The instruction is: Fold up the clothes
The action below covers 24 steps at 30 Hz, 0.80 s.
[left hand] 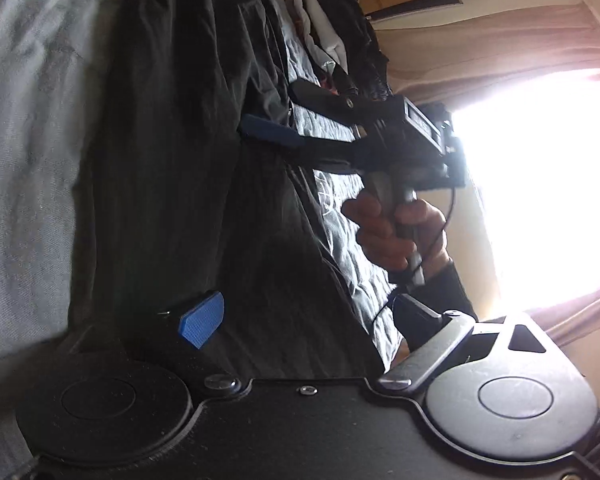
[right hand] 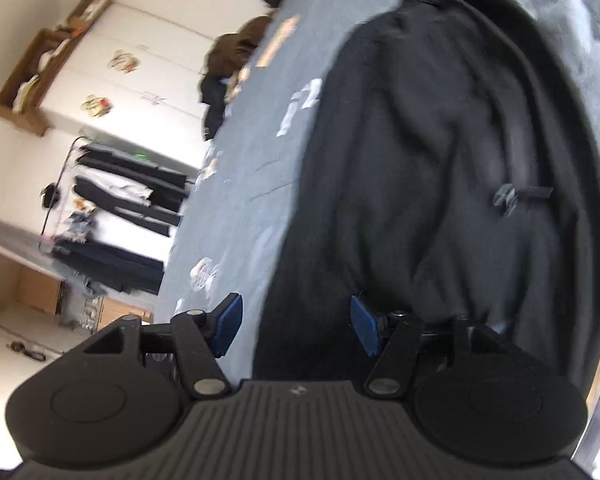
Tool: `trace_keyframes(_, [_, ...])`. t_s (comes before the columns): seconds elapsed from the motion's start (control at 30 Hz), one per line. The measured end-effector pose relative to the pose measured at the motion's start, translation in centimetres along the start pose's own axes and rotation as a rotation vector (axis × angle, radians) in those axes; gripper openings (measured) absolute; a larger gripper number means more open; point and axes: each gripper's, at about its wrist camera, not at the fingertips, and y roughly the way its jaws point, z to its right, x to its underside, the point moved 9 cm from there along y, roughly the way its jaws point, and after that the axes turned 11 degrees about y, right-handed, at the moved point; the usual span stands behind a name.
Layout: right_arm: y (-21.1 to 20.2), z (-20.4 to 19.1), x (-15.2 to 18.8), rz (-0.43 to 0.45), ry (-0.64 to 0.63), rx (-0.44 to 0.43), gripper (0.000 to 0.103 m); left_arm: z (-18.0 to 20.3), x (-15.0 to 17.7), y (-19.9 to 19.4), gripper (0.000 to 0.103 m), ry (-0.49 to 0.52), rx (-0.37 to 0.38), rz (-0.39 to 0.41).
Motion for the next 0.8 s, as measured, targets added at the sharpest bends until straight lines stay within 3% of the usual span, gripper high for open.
trace_keyframes(0.1, [-1.7, 1.0, -2.3, 0.039, 0.059, -0.014, 0.059, 0.1, 0.0, -1.0, 0.092, -0.012, 0.022, 0.003])
trace_keyframes(0.17, [-2.9, 0.5, -2.5, 0.028, 0.067, -0.039, 0.060, 1.1, -0.2, -1.2, 0.102, 0.009, 0.044, 0.003])
trace_keyframes(0.27, [-3.0, -2.3, -1.5, -0.016, 0.008, -0.091, 0.060, 4.1, -0.4, -1.9, 0.102, 0.099, 0.115, 0.016])
trace_keyframes(0.37, [-2.7, -5.6, 0.6, -0.035, -0.074, -0.111, 0.060, 5.3, -1.1, -3.5, 0.102, 0.150, 0.118, 0.056])
trace_keyframes(0.47, [-3.2, -6.3, 2.8, -0.042, -0.028, -0.204, 0.063, 4.7, -2.1, -4.4, 0.102, 0.122, 0.119, 0.110])
trace_keyframes(0.63, [-3.3, -1.9, 5.3, -0.076, 0.025, -0.068, 0.064, 3.5, -4.7, -2.2, 0.102, 0.054, 0.142, 0.146])
trace_keyframes(0.73, [-4.3, 1.2, 5.2, -0.029, 0.099, -0.042, 0.063, 0.1, -4.2, -0.3, 0.102, -0.029, 0.046, 0.108])
trace_keyframes(0.8, [-5.2, 2.5, 5.2, 0.000, 0.124, -0.040, 0.063, -1.7, -3.7, 0.2, 0.089, -0.047, 0.007, 0.091])
